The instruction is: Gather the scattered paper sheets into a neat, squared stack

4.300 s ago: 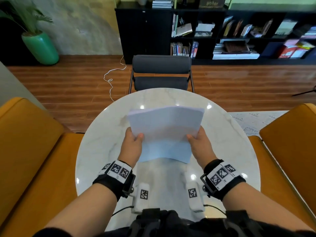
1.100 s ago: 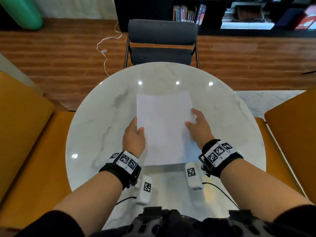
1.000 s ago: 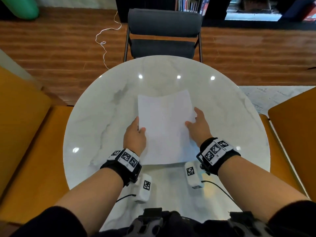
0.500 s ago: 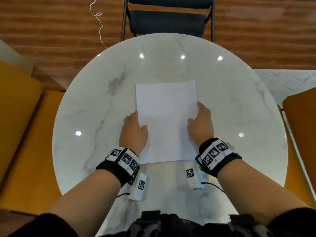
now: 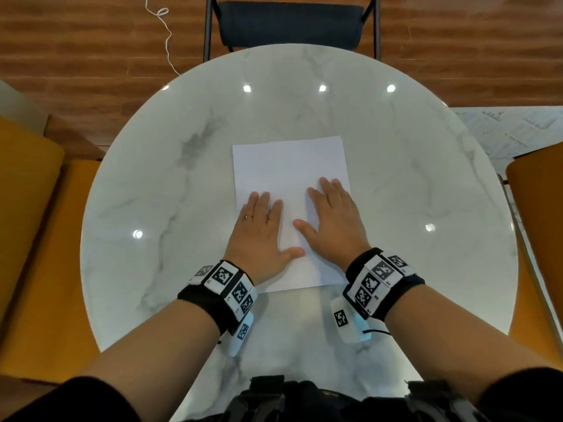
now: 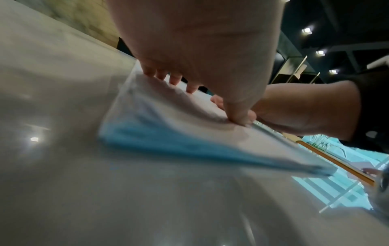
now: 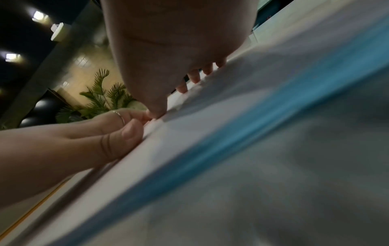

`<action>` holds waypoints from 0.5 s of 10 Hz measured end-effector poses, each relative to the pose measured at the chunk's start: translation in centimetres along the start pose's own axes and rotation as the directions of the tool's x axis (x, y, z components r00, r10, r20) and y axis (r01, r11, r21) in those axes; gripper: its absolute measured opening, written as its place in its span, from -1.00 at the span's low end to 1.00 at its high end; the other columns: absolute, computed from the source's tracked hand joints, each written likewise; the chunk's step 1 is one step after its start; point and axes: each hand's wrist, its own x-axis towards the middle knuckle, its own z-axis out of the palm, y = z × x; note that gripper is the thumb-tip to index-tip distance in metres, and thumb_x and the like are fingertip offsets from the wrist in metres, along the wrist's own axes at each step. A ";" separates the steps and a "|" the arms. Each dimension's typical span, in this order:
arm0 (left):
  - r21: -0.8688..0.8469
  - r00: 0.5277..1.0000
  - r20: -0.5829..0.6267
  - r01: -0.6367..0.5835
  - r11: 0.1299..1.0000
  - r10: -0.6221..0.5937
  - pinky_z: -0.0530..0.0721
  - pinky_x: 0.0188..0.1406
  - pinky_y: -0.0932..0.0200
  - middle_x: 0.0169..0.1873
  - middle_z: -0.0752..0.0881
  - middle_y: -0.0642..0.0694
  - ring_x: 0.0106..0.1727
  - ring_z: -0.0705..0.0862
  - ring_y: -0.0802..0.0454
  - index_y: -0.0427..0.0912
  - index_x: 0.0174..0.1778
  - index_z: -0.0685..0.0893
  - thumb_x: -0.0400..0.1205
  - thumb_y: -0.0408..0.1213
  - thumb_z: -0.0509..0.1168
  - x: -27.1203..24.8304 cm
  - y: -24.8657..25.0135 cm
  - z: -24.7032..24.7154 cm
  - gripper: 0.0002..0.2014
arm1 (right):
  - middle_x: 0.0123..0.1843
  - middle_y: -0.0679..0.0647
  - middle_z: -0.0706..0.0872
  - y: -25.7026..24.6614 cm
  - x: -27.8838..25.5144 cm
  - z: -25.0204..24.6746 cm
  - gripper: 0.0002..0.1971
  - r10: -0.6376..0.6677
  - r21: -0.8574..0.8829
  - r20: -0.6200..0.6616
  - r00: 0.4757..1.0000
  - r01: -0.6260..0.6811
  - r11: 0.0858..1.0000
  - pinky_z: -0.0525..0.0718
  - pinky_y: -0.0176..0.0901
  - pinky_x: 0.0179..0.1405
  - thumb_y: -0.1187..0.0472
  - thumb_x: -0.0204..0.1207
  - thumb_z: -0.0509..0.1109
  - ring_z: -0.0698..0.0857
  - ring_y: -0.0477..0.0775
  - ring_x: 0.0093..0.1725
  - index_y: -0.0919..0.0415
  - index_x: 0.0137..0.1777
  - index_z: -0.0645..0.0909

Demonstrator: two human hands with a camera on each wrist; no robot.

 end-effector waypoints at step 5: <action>-0.049 1.000 -0.020 -0.018 0.999 0.017 -0.33 0.64 -0.06 0.71 -0.25 -0.14 0.70 -0.36 -0.16 -0.09 0.68 -0.23 0.38 0.45 -0.39 -3.3 -0.4 -0.4 0.00 | 0.78 0.08 -0.17 -0.2 -3.1 -1.6 -0.30 0.043 0.012 0.074 0.996 -0.044 0.999 -0.23 0.08 0.68 -0.18 0.66 0.04 -0.20 0.12 0.75 0.07 0.72 -0.05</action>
